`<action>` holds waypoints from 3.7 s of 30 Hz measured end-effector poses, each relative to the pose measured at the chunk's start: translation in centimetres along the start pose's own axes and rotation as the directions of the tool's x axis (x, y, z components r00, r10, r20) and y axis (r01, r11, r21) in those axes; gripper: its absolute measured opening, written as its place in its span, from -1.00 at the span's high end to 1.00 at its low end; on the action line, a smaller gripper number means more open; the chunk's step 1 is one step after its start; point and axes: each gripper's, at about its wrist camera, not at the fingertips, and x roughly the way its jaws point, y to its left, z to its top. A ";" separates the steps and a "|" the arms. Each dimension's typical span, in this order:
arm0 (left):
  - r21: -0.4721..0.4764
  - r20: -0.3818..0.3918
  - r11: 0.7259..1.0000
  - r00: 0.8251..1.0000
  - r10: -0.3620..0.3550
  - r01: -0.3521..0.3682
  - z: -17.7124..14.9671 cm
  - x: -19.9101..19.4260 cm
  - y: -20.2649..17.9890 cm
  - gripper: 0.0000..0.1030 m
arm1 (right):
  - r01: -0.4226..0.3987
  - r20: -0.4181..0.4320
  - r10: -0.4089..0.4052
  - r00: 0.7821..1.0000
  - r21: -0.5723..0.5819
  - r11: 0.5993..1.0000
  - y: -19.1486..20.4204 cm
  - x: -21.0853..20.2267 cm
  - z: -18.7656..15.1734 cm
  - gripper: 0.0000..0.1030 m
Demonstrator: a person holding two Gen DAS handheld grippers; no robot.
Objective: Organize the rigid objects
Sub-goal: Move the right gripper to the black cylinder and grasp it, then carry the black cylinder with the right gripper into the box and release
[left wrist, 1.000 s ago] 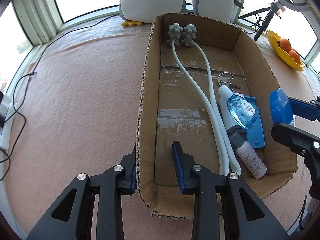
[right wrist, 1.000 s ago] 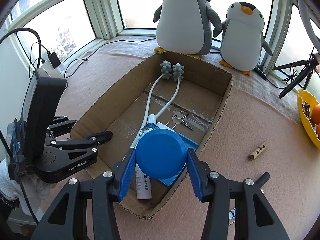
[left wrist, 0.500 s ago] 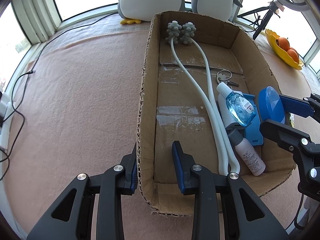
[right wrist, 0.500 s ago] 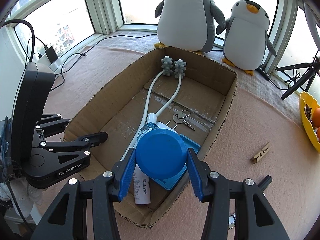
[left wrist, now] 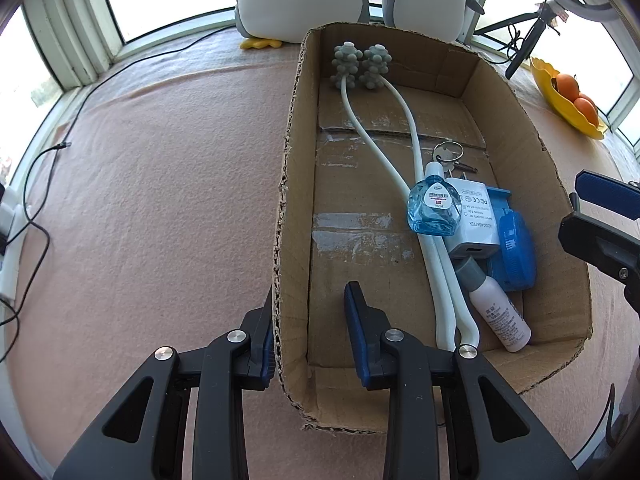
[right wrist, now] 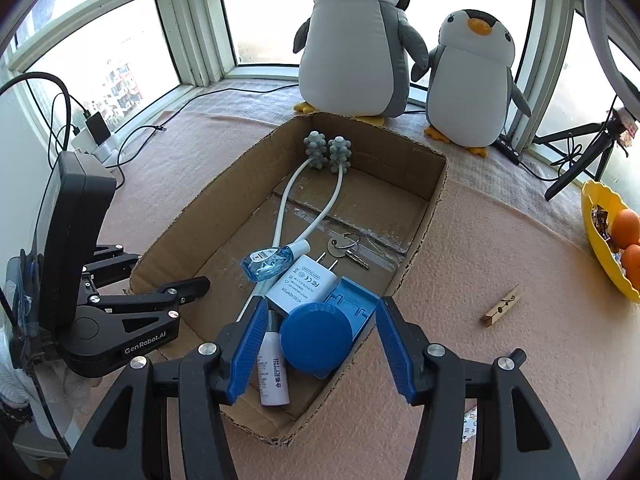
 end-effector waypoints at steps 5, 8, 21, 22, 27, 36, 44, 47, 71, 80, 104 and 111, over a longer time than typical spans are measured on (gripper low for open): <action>0.000 0.000 1.000 1.000 0.000 0.000 0.0 0.0 0.0 0.44 | 0.010 0.018 -0.011 1.000 0.056 0.998 -2.1 -1.3 -0.7 -0.01; 0.001 0.000 1.000 1.000 0.000 0.000 0.0 0.0 0.0 0.44 | 0.017 0.020 -0.019 1.000 0.115 0.993 -4.3 -2.1 -1.5 -0.01; 0.004 0.003 1.000 1.000 0.004 -0.004 0.1 0.0 -0.2 0.44 | 0.097 -0.074 -0.074 0.995 0.390 0.916 -15.2 -1.6 -5.5 -0.01; 0.004 0.003 1.000 1.000 0.004 -0.004 0.1 0.0 -0.2 0.44 | 0.102 -0.085 -0.074 0.994 0.404 0.909 -15.8 -1.3 -5.7 -0.01; 0.004 0.003 1.000 1.000 0.004 -0.004 0.1 0.0 -0.2 0.44 | 0.081 -0.114 -0.030 0.993 0.473 0.877 -17.4 0.0 -6.1 -0.01; 0.004 0.003 1.000 1.000 0.004 -0.004 0.1 0.0 -0.2 0.44 | 0.100 -0.154 -0.032 0.988 0.461 0.882 -16.5 2.0 -5.9 0.05; 0.000 0.004 1.000 1.000 0.003 -0.003 0.1 0.0 -0.1 0.44 | 0.166 -0.212 -0.089 0.973 0.382 0.909 -15.3 3.5 -5.6 0.37; 0.000 0.004 1.000 1.000 0.003 -0.003 0.1 0.0 -0.1 0.44 | 0.174 -0.217 -0.101 0.971 0.351 0.920 -15.0 3.7 -5.3 0.49; 0.000 0.004 1.000 1.000 0.003 -0.003 0.1 0.1 -0.1 0.44 | 0.131 -0.119 -0.096 0.988 0.342 0.930 -13.2 1.1 -4.0 0.71; -0.001 0.005 1.000 1.000 0.002 -0.002 0.1 0.1 -0.1 0.44 | 0.080 -0.028 -0.075 0.997 0.295 0.952 -10.2 -1.0 -1.7 0.71; -0.001 0.007 1.000 1.000 -0.001 0.001 0.0 0.1 0.0 0.44 | -0.054 -0.016 0.057 0.998 0.144 0.988 -0.7 0.3 0.0 0.71; 0.000 0.007 1.000 1.000 -0.003 0.003 0.1 0.0 0.0 0.44 | -0.065 -0.025 0.068 0.997 0.105 0.992 0.9 0.9 0.0 0.71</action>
